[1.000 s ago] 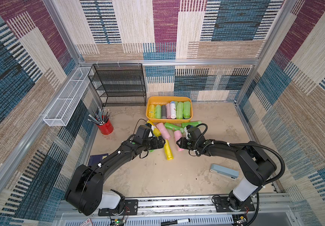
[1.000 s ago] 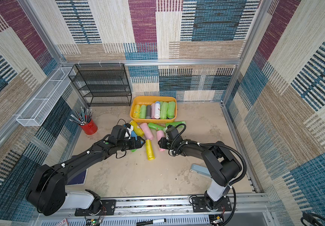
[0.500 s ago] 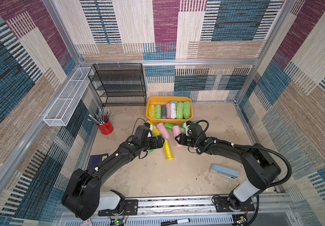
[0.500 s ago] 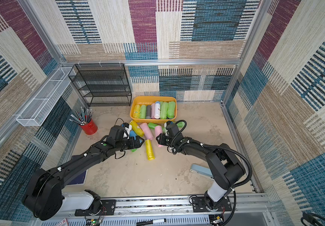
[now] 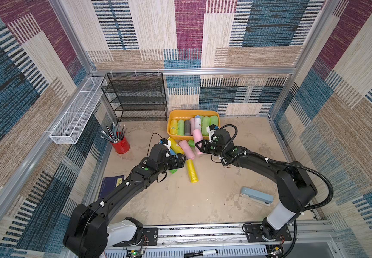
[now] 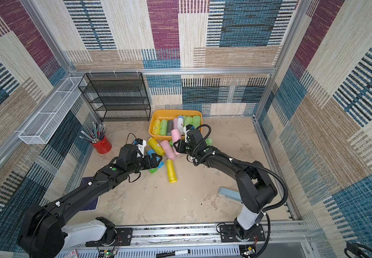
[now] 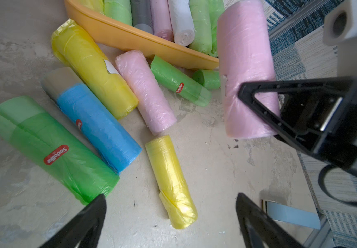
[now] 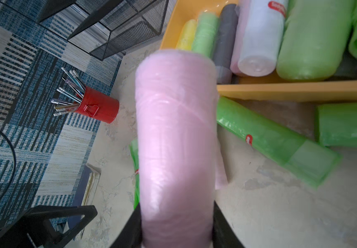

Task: Put the roll of trash bags into the storage box
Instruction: Place the roll of trash bags in the storage box.

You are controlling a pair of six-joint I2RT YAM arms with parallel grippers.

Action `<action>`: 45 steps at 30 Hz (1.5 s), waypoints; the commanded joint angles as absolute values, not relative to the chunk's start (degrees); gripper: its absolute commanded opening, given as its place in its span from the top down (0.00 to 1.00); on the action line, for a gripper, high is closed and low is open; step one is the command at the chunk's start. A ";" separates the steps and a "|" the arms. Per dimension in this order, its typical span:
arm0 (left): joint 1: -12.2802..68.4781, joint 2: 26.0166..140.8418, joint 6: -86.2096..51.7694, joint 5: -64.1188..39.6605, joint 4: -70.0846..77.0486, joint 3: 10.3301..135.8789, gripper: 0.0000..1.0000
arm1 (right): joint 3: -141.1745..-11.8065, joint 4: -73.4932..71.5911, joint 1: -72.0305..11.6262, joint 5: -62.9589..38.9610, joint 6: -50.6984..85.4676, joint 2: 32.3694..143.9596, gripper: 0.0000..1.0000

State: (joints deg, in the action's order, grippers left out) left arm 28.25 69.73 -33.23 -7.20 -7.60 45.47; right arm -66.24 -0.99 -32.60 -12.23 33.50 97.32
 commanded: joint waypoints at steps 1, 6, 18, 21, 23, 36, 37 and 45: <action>28.21 68.51 -33.80 -5.78 -6.27 44.57 0.05 | -70.33 -1.55 -32.43 -7.92 30.94 99.47 0.62; 28.17 66.92 -33.32 -4.52 -7.16 44.03 0.05 | -79.69 0.88 -31.65 -4.69 28.06 105.92 0.62; 28.12 66.31 -32.28 -3.83 -8.88 44.29 0.05 | -100.73 4.34 -30.08 -3.87 28.02 123.36 0.65; 28.13 65.84 -31.86 -3.27 -9.97 44.39 0.05 | -104.90 5.30 -30.06 -2.59 28.00 126.60 0.65; 28.15 65.35 -31.78 -3.03 -10.17 44.08 0.04 | -108.12 6.58 -30.05 -1.90 27.94 129.04 0.65; 28.13 63.19 -31.29 -1.12 -11.60 43.07 0.03 | -119.87 15.13 -30.04 1.58 29.46 138.77 0.62; 28.09 63.20 -31.18 -1.10 -11.61 43.16 0.03 | -120.12 15.52 -29.97 1.60 29.52 139.02 0.62; 28.12 63.61 -31.11 -1.21 -11.78 43.31 0.02 | -120.63 16.08 -29.97 1.06 29.47 138.27 0.45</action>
